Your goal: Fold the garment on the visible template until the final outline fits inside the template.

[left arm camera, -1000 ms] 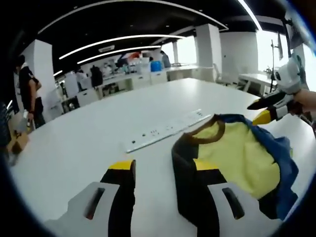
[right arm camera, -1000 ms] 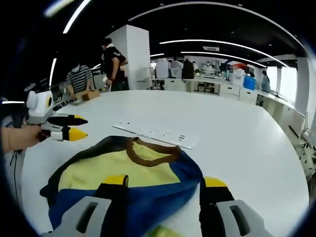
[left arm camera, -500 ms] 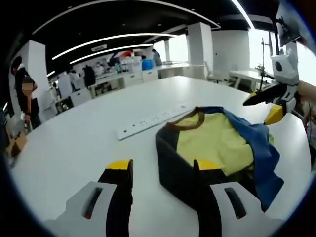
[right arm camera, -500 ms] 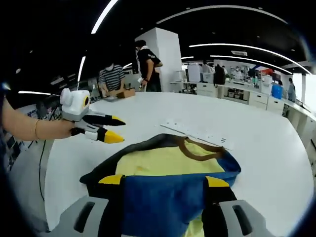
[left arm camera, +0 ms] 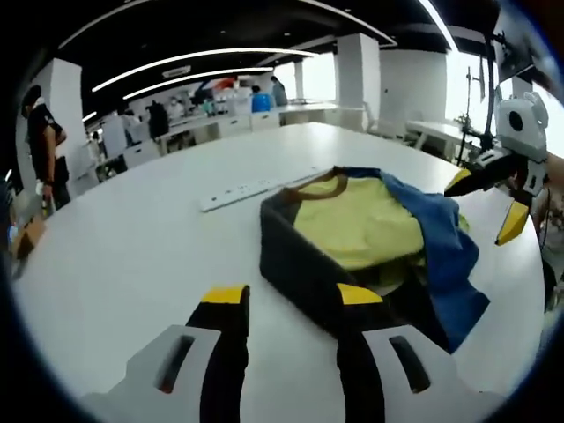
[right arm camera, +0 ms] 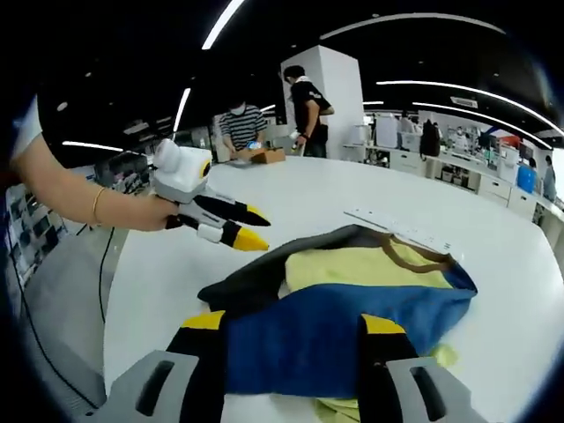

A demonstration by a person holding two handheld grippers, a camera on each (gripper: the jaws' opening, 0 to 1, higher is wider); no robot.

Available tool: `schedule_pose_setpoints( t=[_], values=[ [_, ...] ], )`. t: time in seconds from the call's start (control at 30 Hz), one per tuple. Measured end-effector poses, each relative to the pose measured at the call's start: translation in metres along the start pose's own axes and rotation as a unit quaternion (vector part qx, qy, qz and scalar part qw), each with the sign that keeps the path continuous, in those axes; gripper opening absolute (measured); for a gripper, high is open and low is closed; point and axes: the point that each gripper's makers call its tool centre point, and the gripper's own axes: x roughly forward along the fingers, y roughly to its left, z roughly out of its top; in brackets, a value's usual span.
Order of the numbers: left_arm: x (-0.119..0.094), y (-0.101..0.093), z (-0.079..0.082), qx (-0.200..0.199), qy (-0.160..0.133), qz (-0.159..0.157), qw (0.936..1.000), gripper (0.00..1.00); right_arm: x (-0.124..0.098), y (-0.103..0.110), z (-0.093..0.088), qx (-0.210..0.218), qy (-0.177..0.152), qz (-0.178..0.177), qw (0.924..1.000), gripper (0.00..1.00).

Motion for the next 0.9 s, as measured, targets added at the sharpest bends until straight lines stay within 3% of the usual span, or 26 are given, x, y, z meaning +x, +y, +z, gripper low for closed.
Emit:
schedule_pose_setpoints(
  t=[0.17,0.33,0.47,0.67,0.9],
  values=[
    [-0.001,-0.011,-0.005,-0.042,-0.007,-0.014,0.9990,0.31,0.008,0.028,-0.020,-0.006,0.025,0.029,0.9992,0.53],
    [0.000,-0.020,-0.012,-0.036,0.009,-0.018,0.9991,0.30,0.016,0.046,-0.041,0.002,0.047,0.048,0.9977,0.49],
    [-0.001,-0.030,-0.020,-0.048,0.018,-0.031,0.9982,0.25,0.021,0.055,-0.056,-0.023,0.069,0.047,0.9962,0.43],
    [0.000,-0.044,-0.036,-0.049,0.049,-0.049,0.9964,0.16,0.026,0.056,-0.074,-0.049,0.100,0.033,0.9932,0.30],
    [-0.001,-0.045,-0.038,-0.050,0.054,-0.044,0.9963,0.15,0.028,0.051,-0.076,-0.063,0.103,0.011,0.9926,0.20]
  ],
)
